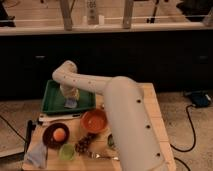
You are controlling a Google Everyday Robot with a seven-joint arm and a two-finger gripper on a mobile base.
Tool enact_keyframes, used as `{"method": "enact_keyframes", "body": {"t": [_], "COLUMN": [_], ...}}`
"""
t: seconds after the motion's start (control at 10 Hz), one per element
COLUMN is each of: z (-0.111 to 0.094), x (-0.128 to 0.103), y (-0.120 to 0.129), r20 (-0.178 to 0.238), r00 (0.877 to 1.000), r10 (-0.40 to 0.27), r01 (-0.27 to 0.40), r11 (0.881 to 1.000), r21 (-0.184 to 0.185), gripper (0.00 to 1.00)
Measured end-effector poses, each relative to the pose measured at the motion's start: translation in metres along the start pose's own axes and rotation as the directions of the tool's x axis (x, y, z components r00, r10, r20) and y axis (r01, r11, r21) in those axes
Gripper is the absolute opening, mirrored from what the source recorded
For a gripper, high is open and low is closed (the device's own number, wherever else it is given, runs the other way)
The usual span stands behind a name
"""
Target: Wipe tray with sponge
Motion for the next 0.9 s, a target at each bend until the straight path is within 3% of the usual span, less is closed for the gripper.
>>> {"method": "enact_keyframes", "body": {"t": [0.2,0.6,0.9], "z": [-0.004,-0.013,-0.014], "x": [-0.002,0.037,0.042], "y": [0.015,0.018,0.018], "r20": [-0.002,-0.031,-0.037], "r00": [0.999,0.993,0.990], "r10": [0.034,0.111,0.134], "r01": [-0.034,-0.111,-0.133], "r11": [0.999,0.994,0.991], "r21": [0.003,0.015,0.019], "gripper": [0.01,0.01,0.01]}}
